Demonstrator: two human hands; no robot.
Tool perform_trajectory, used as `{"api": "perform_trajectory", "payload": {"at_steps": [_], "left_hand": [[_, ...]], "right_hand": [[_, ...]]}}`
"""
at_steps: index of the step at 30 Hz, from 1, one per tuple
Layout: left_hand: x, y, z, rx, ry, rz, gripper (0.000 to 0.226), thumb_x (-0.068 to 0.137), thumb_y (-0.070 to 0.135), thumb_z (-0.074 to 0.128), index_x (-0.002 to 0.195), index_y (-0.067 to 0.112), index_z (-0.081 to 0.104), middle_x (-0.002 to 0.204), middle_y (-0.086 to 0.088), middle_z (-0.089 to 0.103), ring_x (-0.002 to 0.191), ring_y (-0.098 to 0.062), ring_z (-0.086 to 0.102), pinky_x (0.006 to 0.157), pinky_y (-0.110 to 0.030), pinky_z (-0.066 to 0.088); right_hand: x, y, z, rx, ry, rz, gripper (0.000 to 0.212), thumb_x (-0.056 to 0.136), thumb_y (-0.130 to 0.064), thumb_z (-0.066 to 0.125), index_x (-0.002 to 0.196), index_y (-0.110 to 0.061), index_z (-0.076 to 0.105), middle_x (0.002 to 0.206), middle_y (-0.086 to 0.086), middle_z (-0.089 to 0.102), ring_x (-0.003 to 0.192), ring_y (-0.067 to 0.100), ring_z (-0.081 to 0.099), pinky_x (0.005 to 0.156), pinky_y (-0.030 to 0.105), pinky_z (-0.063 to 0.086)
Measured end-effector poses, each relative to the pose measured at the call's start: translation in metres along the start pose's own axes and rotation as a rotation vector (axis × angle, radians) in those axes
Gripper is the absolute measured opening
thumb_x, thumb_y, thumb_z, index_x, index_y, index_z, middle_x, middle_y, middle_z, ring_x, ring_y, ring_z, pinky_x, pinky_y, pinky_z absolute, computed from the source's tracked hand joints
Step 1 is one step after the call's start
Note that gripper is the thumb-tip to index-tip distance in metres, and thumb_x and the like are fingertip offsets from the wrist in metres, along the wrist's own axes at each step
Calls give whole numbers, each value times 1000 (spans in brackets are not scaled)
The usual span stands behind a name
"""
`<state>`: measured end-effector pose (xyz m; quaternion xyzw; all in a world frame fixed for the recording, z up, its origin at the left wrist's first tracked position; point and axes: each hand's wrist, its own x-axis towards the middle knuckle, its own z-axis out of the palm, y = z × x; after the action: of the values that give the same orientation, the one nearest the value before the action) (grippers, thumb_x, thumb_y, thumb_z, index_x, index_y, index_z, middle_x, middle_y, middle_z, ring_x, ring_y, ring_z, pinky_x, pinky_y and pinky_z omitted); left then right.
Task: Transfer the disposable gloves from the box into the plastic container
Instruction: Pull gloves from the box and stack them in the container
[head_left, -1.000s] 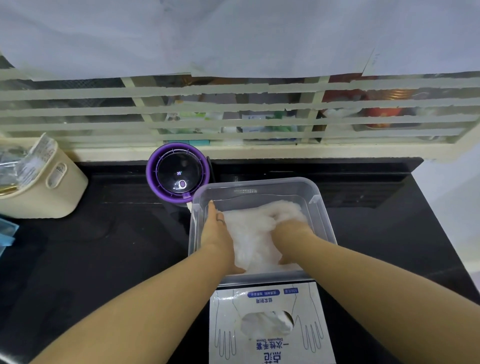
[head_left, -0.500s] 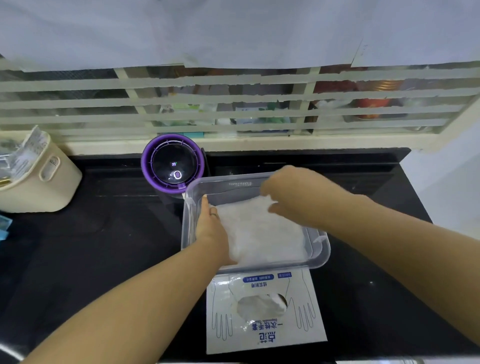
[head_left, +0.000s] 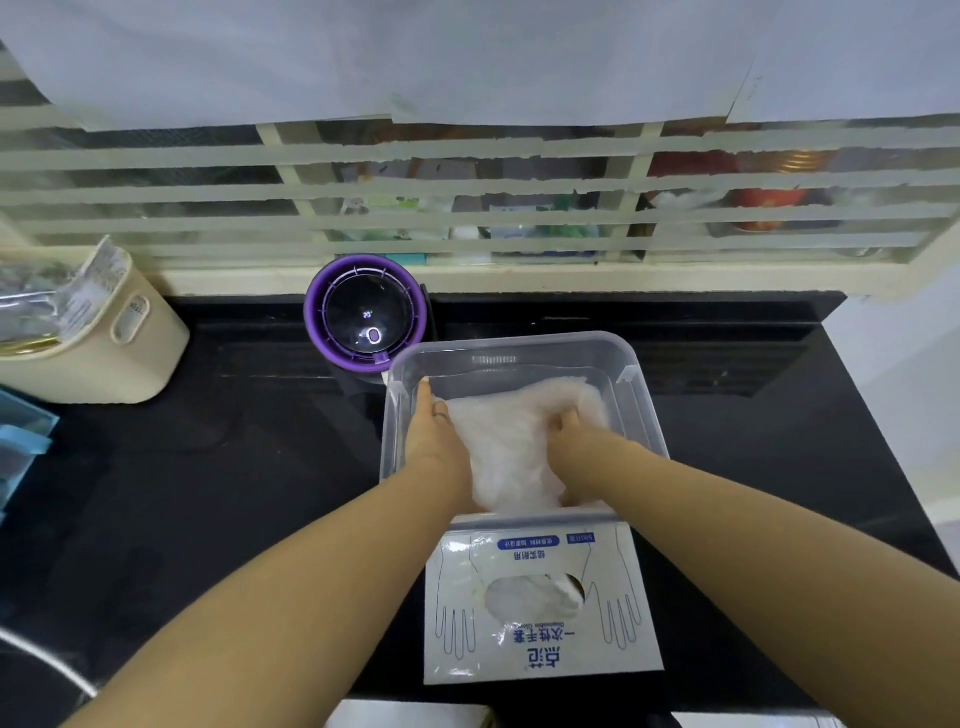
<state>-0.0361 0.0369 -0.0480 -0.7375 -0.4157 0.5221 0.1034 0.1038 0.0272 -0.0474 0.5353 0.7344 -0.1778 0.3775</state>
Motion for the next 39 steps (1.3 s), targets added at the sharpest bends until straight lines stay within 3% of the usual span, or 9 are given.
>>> {"api": "perform_trajectory", "payload": {"at_steps": [7,12,16,19,24,26,28,30,39], "left_hand": [[-30,-27,-13,-257,13,136,58,95,61,36,119,14,59,126,-6,59,133,-34,39,115,-61,1],[-63,-48,-13,-282,165,202,42,102,43,38,113,10,60,108,0,59,118,-27,51,115,-52,14],[-79,-51,4,-435,468,223,41,102,39,39,138,23,49,136,3,52,123,-19,50,107,-36,32],[-98,-46,18,-644,738,283,36,102,34,39,137,30,49,135,12,49,112,-11,55,88,-26,44],[-106,-8,64,-624,1024,611,24,80,11,70,103,18,68,94,3,66,68,-18,66,51,-31,55],[-100,14,80,-577,978,674,27,79,16,73,106,21,68,99,4,66,75,-18,67,57,-28,56],[-96,32,87,-536,834,671,38,88,31,66,124,22,60,127,2,59,112,-20,60,88,-32,53],[-90,41,93,-501,692,631,52,95,43,52,142,24,40,152,1,34,140,-22,29,114,-36,28],[-81,40,93,-456,630,630,56,95,50,49,145,30,33,157,3,21,143,-21,19,117,-36,18]], "right_hand": [[-42,14,-35,276,50,-104,30,91,-32,61,105,-6,55,95,4,59,92,24,61,86,34,51],[-81,17,-55,157,270,-44,39,91,-34,60,121,-8,58,116,6,62,103,24,60,91,35,49],[-123,8,-57,213,497,-109,33,95,-32,54,122,-16,61,117,2,64,100,17,62,90,30,50],[-144,-8,-35,334,323,-294,25,96,-29,52,113,-19,67,108,-3,69,86,8,65,85,21,50],[-120,-34,48,162,49,-326,32,98,-14,43,126,-17,57,123,6,59,106,24,58,96,39,47],[-110,-39,68,109,43,-295,31,97,-11,42,125,-15,54,119,10,56,99,26,56,90,36,48],[-106,-45,76,76,68,-265,30,97,-14,42,126,-12,49,121,11,51,100,25,48,85,33,42],[-100,-51,84,41,121,-265,32,95,-17,43,126,-11,45,126,11,49,107,26,41,89,35,39],[-90,-35,75,127,351,-324,43,93,-6,45,129,-27,54,116,1,61,101,23,60,84,33,50]]}}
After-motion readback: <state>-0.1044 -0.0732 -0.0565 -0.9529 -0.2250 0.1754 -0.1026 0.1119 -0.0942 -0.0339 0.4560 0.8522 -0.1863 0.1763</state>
